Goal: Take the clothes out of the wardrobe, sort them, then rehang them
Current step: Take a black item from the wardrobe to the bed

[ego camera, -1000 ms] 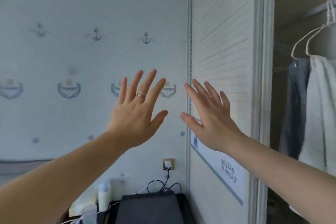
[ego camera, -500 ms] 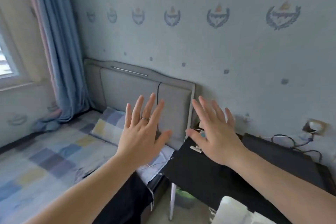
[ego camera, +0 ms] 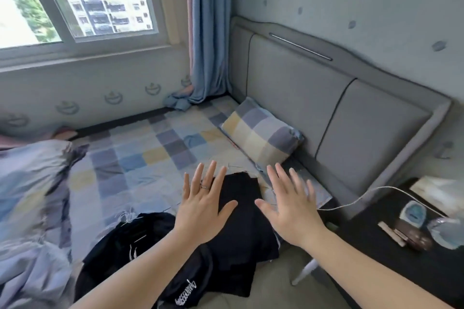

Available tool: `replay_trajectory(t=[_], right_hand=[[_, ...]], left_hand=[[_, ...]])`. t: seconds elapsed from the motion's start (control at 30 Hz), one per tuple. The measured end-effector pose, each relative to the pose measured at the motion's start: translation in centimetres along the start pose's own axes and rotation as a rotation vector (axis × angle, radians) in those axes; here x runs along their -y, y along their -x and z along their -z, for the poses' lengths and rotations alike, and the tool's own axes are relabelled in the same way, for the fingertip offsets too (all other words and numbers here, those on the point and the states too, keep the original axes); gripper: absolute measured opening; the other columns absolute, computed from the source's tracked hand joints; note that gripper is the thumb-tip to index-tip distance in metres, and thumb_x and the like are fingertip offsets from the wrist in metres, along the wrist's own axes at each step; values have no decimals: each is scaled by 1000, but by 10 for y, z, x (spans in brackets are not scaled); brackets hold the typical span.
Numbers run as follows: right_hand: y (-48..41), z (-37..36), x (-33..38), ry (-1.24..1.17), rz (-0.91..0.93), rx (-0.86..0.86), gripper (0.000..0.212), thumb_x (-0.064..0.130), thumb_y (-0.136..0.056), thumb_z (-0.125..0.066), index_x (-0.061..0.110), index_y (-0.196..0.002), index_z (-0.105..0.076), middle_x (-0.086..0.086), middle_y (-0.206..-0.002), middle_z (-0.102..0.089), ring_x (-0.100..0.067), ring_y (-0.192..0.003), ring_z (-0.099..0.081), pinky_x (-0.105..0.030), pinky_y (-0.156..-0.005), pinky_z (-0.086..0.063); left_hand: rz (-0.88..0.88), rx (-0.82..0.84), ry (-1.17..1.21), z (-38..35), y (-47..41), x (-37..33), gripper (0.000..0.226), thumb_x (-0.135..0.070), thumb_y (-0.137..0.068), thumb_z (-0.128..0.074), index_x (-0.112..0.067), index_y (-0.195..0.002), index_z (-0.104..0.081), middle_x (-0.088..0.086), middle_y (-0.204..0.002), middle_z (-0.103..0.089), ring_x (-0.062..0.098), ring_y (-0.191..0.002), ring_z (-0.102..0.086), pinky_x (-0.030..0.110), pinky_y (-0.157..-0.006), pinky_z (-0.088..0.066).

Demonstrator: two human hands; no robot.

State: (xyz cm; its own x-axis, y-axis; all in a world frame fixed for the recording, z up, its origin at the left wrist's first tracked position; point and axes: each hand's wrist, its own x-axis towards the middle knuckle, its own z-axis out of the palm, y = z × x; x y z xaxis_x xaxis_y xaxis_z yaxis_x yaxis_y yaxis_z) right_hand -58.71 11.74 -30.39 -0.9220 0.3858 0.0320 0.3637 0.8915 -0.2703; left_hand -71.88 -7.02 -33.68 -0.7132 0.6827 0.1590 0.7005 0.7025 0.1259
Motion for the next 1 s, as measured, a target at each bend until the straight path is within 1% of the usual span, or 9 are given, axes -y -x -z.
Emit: replay_trajectory(t=[0.13, 0.2, 0.37, 0.47, 0.6, 0.67, 0.77, 0.87, 1.0], right_hand=[[-50, -35, -9, 6, 59, 127, 79, 78, -84, -5, 41, -148, 24, 14, -161, 19, -16, -148, 19, -53, -118, 6], [-69, -49, -10, -2, 94, 190, 79, 79, -83, -5, 42, -148, 24, 15, -161, 20, -16, -148, 19, -54, -118, 7], [-112, -80, -9, 26, 125, 288, 81, 79, -83, -4, 41, -150, 20, 14, -161, 19, -16, -149, 17, -53, -118, 7], [-141, -100, -6, 44, 117, 326, 80, 79, -82, -2, 42, -148, 22, 14, -161, 19, -16, -148, 17, -53, -119, 7], [-182, -125, 0, 68, 76, 366, 80, 77, -84, -5, 41, -150, 20, 14, -162, 17, -17, -149, 14, -52, -119, 4], [-201, -138, 1, 81, 50, 385, 79, 77, -84, -6, 40, -150, 18, 13, -162, 15, -17, -149, 13, -52, -119, 3], [-231, -163, -1, 108, 6, 430, 78, 75, -86, -8, 39, -152, 15, 12, -163, 12, -18, -149, 11, -53, -119, 1], [-260, -194, -9, 105, -81, 459, 77, 73, -89, -13, 37, -153, 12, 11, -163, 9, -19, -150, 8, -54, -118, -3], [-293, -243, -33, 103, -147, 507, 77, 73, -88, -11, 38, -153, 11, 12, -163, 7, -20, -150, 5, -53, -118, -4]], left_hand=[[146, 83, 21, -34, -19, 20, 81, -74, -92, -13, -34, -156, 17, -8, -164, 23, 18, -146, 35, 46, -117, 25], [201, 123, 34, -47, -23, 29, 81, -73, -93, -15, -34, -156, 17, -9, -164, 24, 18, -145, 36, 45, -116, 26], [297, 183, 54, -73, -40, 60, 80, -72, -94, -19, -35, -157, 13, -7, -166, 18, 17, -146, 34, 41, -113, 31], [329, 214, 86, -90, -56, 83, 80, -71, -94, -20, -35, -158, 10, -5, -167, 14, 19, -148, 31, 43, -115, 28], [340, 260, 122, -113, -83, 115, 80, -73, -92, -15, -36, -156, 15, -5, -167, 14, 19, -148, 30, 44, -116, 27], [348, 279, 147, -125, -99, 132, 80, -73, -91, -13, -36, -156, 16, -5, -167, 14, 19, -149, 29, 46, -118, 22], [353, 316, 202, -148, -123, 154, 80, -72, -92, -17, -36, -157, 10, -2, -168, 8, 21, -151, 22, 47, -121, 15], [370, 365, 245, -181, -146, 170, 79, -70, -94, -22, -33, -159, 2, -1, -168, 5, 22, -152, 19, 48, -122, 11], [424, 441, 284, -235, -169, 182, 80, -70, -93, -23, -30, -159, -2, 0, -168, 3, 23, -153, 15, 48, -123, 8]])
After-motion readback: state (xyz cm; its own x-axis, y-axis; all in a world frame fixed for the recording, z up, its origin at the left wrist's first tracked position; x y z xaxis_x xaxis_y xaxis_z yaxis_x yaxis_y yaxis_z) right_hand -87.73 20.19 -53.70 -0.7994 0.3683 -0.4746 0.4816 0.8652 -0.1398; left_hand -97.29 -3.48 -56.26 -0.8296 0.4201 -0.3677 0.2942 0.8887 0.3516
